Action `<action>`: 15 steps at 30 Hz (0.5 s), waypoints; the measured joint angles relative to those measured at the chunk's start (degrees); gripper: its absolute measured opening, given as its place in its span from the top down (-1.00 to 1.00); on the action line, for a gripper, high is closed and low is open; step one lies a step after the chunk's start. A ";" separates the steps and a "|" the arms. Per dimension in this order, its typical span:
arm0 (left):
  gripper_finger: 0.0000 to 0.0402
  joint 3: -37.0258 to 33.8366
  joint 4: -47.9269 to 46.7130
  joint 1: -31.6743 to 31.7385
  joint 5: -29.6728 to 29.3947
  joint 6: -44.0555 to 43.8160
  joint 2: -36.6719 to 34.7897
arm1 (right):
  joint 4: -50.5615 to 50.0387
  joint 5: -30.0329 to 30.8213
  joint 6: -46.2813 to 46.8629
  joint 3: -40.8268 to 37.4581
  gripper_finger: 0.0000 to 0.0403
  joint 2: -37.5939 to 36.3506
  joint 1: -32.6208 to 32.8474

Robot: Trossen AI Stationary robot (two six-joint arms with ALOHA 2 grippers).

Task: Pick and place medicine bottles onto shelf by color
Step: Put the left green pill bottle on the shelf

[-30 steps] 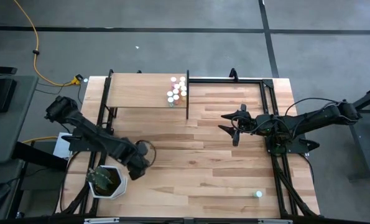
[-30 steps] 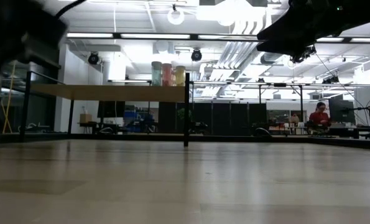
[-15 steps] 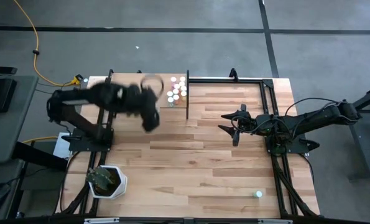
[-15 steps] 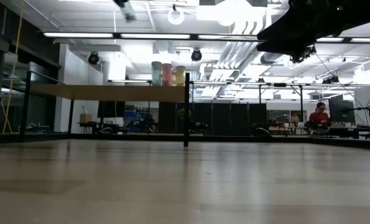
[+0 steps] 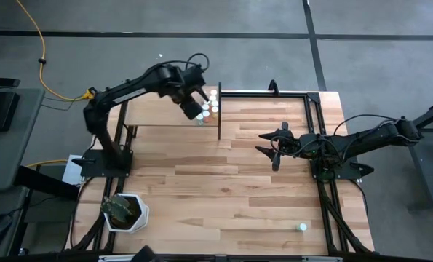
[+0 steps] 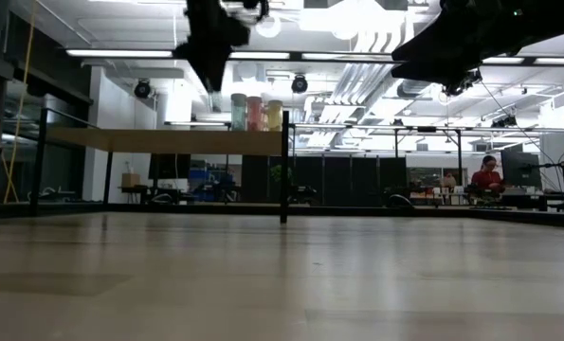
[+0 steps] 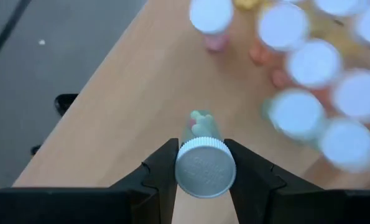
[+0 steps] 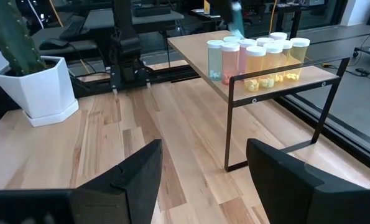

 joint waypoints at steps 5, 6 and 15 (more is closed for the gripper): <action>0.45 -0.02 4.57 2.92 3.41 2.26 4.50 | 0.00 0.00 -0.06 0.00 -0.11 0.00 0.00; 0.45 -0.02 5.07 3.19 3.38 2.63 5.09 | 0.00 0.00 -0.06 0.00 -0.11 0.00 0.00; 0.45 -0.02 5.56 3.88 4.37 2.59 6.20 | -0.01 0.00 -0.06 0.00 -0.11 0.00 -0.01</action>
